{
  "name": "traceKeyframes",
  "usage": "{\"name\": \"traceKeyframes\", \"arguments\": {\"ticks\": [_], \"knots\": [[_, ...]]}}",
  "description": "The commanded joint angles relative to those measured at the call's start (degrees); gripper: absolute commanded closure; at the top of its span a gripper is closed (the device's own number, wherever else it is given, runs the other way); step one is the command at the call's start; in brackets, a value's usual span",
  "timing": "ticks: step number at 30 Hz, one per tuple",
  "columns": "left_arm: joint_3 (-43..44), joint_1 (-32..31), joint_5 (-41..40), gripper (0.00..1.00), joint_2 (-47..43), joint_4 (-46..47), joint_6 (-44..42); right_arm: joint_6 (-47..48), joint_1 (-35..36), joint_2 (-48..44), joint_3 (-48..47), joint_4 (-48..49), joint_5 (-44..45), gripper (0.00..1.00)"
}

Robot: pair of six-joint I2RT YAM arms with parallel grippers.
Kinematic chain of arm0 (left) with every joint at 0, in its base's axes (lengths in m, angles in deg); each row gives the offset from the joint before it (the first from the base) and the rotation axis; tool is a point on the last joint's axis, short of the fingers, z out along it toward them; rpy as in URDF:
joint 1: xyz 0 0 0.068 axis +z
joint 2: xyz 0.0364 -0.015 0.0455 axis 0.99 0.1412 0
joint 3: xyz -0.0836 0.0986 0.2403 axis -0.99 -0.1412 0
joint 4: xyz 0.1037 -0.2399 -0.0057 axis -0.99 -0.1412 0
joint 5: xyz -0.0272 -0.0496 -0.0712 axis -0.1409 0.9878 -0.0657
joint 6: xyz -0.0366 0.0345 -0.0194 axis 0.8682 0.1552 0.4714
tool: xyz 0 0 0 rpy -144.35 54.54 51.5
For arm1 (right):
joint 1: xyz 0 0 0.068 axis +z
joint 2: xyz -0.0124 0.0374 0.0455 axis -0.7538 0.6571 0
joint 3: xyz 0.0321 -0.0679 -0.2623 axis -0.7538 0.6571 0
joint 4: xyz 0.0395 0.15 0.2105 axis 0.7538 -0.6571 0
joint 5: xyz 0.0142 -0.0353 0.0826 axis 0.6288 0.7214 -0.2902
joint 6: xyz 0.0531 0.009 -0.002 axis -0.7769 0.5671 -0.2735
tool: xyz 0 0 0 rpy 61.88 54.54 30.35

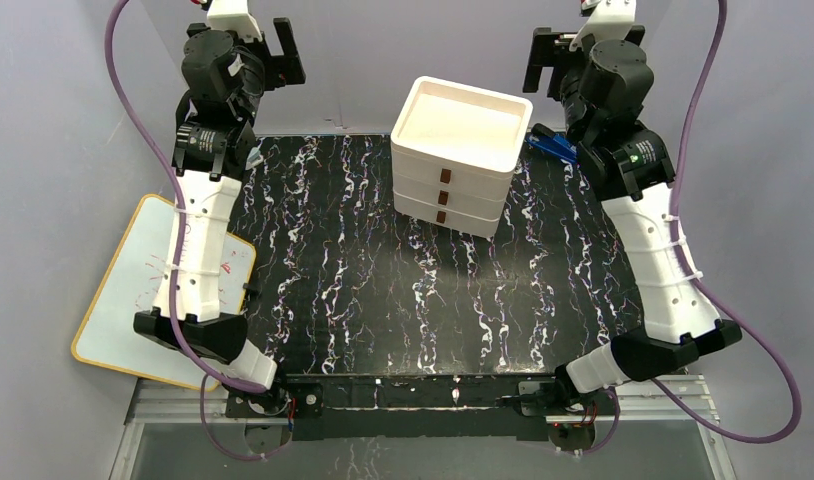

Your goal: Organize the makeup

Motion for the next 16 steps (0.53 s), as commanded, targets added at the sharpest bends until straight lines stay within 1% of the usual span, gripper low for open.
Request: {"name": "traceKeyframes", "arguments": {"ticks": [1,5,11,14,16], "knots": [[-0.22,0.38,1.68,0.01,-2.74,0.14,-0.8,0.05,0.18,0.31,-1.83,0.24,-1.32,0.0],[0.21,0.56,2.35,0.01,-2.72,-0.57,-1.25,0.04,0.18,0.51,-2.75,0.04,-2.24,0.0],[0.02,0.65,3.66,0.01,-2.46,-1.06,-0.82,-0.23,0.18,-0.22,-1.11,-1.56,-1.29,0.0],[-0.47,0.65,3.56,0.01,-2.53,-0.71,-0.71,1.07,0.18,-2.8,2.51,1.34,-1.52,0.0],[-0.7,0.65,3.61,0.02,-2.35,-0.76,-0.18,2.03,0.26,-2.81,2.53,1.86,-0.48,0.0]]}}
